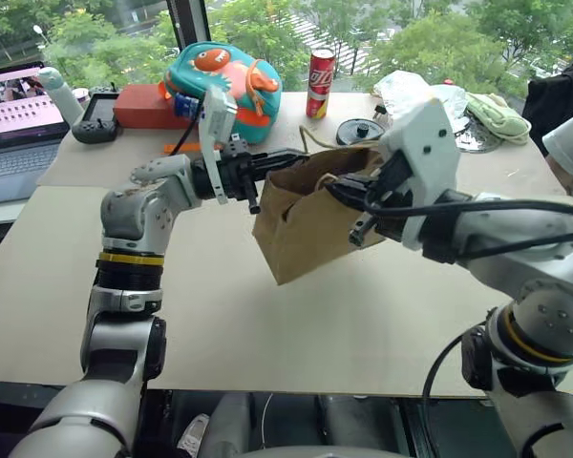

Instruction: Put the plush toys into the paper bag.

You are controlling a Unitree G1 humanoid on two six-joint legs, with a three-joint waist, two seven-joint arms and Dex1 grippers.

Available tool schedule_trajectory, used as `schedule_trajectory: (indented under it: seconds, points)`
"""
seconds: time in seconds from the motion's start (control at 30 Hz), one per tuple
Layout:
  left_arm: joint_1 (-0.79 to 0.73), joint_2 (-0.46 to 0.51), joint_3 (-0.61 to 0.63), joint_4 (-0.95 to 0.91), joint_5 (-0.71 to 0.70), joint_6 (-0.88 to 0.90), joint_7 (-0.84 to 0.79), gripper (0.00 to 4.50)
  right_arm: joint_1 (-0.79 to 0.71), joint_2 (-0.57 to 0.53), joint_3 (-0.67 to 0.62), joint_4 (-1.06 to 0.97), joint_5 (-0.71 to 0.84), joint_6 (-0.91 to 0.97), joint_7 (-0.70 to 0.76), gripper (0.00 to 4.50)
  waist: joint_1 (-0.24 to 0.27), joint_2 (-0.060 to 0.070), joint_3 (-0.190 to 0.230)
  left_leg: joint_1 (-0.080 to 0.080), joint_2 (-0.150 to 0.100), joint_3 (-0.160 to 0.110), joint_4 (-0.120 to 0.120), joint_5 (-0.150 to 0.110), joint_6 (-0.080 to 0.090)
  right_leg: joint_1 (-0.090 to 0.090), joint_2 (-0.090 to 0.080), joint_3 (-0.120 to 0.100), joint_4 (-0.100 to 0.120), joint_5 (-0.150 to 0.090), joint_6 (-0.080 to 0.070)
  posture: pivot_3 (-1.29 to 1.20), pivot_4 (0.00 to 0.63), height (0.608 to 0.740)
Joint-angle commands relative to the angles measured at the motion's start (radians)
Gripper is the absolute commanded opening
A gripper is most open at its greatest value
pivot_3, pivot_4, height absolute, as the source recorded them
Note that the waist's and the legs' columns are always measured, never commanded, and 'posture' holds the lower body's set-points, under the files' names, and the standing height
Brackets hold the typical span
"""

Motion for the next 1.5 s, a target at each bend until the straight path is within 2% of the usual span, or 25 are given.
schedule_trajectory:
  seconds: [0.03, 0.3, 0.37, 0.4, 0.43, 0.47, 0.5, 0.57, 0.63, 0.77, 0.87, 1.07, 1.23, 1.33, 1.5]
  points:
    - [0.042, 0.018, -0.02, -0.023, 0.027, -0.06, -0.005, 0.0, -0.004, 0.037, 0.01, 0.008, -0.009, 0.005, -0.022, 0.05, 0.002, 0.0, 0.0, 0.0, 0.0, 0.0, 0.0, 0.0, 0.0, 0.0, 0.0, 0.0, 0.0, 0.0, 0.0, 0.0, 0.15, 0.739]
    - [0.089, -0.003, -0.052, -0.018, 0.056, -0.121, 0.015, 0.0, 0.076, 0.041, 0.107, 0.084, -0.063, -0.051, -0.055, 0.05, 0.006, 0.0, 0.0, -0.001, -0.001, 0.0, 0.0, 0.0, 0.0, 0.001, -0.002, 0.0, 0.0, 0.0, 0.0, 0.0, 0.15, 0.739]
    - [0.087, -0.008, -0.051, -0.023, 0.052, -0.121, 0.023, 0.0, 0.111, 0.014, 0.129, 0.091, -0.08, -0.066, -0.058, 0.66, 0.005, 0.0, 0.0, 0.0, -0.001, 0.0, 0.0, 0.0, 0.0, 0.001, -0.002, -0.001, -0.001, 0.0, 0.0, 0.0, 0.15, 0.739]
    - [0.085, -0.01, -0.052, -0.024, 0.052, -0.122, 0.025, 0.0, 0.124, -0.002, 0.136, 0.093, -0.086, -0.073, -0.056, 0.79, 0.005, 0.0, 0.0, 0.0, -0.001, 0.0, 0.0, 0.0, 0.0, 0.001, -0.002, -0.001, -0.001, 0.0, 0.0, 0.0, 0.15, 0.739]
    - [0.082, -0.011, -0.052, -0.022, 0.052, -0.123, 0.026, 0.0, 0.133, -0.014, 0.138, 0.093, -0.09, -0.077, -0.053, 1.18, 0.005, 0.0, 0.0, -0.001, -0.001, 0.0, 0.0, 0.0, 0.0, 0.0, -0.002, 0.0, -0.001, 0.0, 0.0, 0.0, 0.15, 0.739]
    - [0.078, -0.011, -0.053, -0.018, 0.053, -0.126, 0.026, 0.45, 0.138, -0.022, 0.136, 0.094, -0.092, -0.081, -0.049, 1.5, 0.005, 0.0, 0.0, -0.001, -0.001, 0.0, 0.0, 0.0, 0.0, 0.001, -0.002, -0.001, -0.001, 0.0, 0.0, 0.0, 0.15, 0.739]
    - [0.076, -0.009, -0.054, -0.015, 0.055, -0.128, 0.024, 0.57, 0.142, -0.031, 0.128, 0.091, -0.09, -0.082, -0.043, 1.8, 0.005, 0.0, 0.0, -0.001, -0.001, 0.0, 0.0, 0.0, 0.0, 0.0, -0.002, 0.0, -0.001, 0.0, 0.0, 0.0, 0.15, 0.739]
    - [0.073, -0.002, -0.055, -0.008, 0.056, -0.129, 0.014, 1.12, 0.144, -0.047, 0.097, 0.08, -0.075, -0.078, -0.024, 2.45, 0.002, 0.0, 0.0, 0.0, -0.001, 0.0, 0.0, 0.0, 0.0, 0.001, -0.002, 0.0, -0.002, 0.0, 0.0, 0.0, 0.15, 0.739]
    - [0.072, 0.009, -0.053, -0.012, 0.054, -0.122, 0.001, 1.93, 0.142, -0.066, 0.048, 0.064, -0.052, -0.067, 0.004, 3.21, 0.002, 0.0, 0.0, 0.0, -0.001, 0.0, 0.0, 0.0, 0.0, 0.001, -0.001, 0.0, -0.002, 0.0, 0.0, 0.0, 0.15, 0.739]
    - [0.053, 0.036, -0.019, -0.037, -0.01, -0.032, -0.019, 3.25, 0.122, -0.079, -0.071, 0.038, 0.008, -0.046, 0.069, 4.49, 0.002, 0.0, 0.0, 0.0, -0.001, 0.0, 0.0, 0.0, 0.0, 0.001, -0.001, 0.0, -0.002, 0.0, 0.0, 0.0, 0.15, 0.739]
    - [0.05, 0.062, 0.003, -0.061, -0.056, 0.028, -0.03, 4.3, 0.088, -0.058, -0.159, 0.027, 0.074, -0.042, 0.111, 4.5, 0.001, 0.0, 0.0, -0.001, -0.001, 0.0, 0.0, 0.0, 0.0, 0.001, -0.001, 0.0, -0.002, 0.0, 0.0, 0.0, 0.15, 0.739]
    - [0.072, 0.104, 0.042, -0.121, -0.135, 0.132, -0.019, 4.3, 0.071, -0.057, -0.29, 0.023, 0.199, -0.041, 0.163, 4.5, 0.003, 0.0, 0.0, 0.0, 0.0, 0.0, 0.0, 0.0, 0.0, 0.001, -0.001, -0.001, -0.002, 0.0, 0.0, 0.0, 0.15, 0.739]
    - [0.117, 0.17, 0.083, -0.177, -0.202, 0.221, -0.018, 4.3, 0.137, -0.177, -0.451, 0.027, 0.382, -0.04, 0.25, 4.5, 0.005, 0.0, 0.0, 0.0, 0.0, -0.001, -0.001, 0.0, 0.0, 0.004, -0.001, -0.002, -0.007, 0.0, 0.0, 0.0, 0.15, 0.739]
    - [0.175, 0.216, 0.083, -0.22, -0.21, 0.234, -0.03, 4.33, 0.172, -0.245, -0.529, 0.06, 0.522, -0.08, 0.263, 3.82, 0.002, 0.0, 0.0, 0.001, 0.0, 0.0, -0.001, 0.0, 0.0, 0.005, -0.002, -0.001, -0.009, 0.0, 0.0, 0.0, 0.15, 0.739]
    - [0.282, 0.254, 0.044, -0.278, -0.167, 0.173, -0.052, 4.33, 0.311, -0.32, -0.528, 0.06, 0.825, -0.252, 0.215, 2.04, 0.004, 0.0, 0.0, 0.005, 0.0, 0.001, -0.002, 0.0, 0.0, 0.01, -0.001, -0.001, -0.009, 0.0, 0.0, 0.0, 0.15, 0.739]
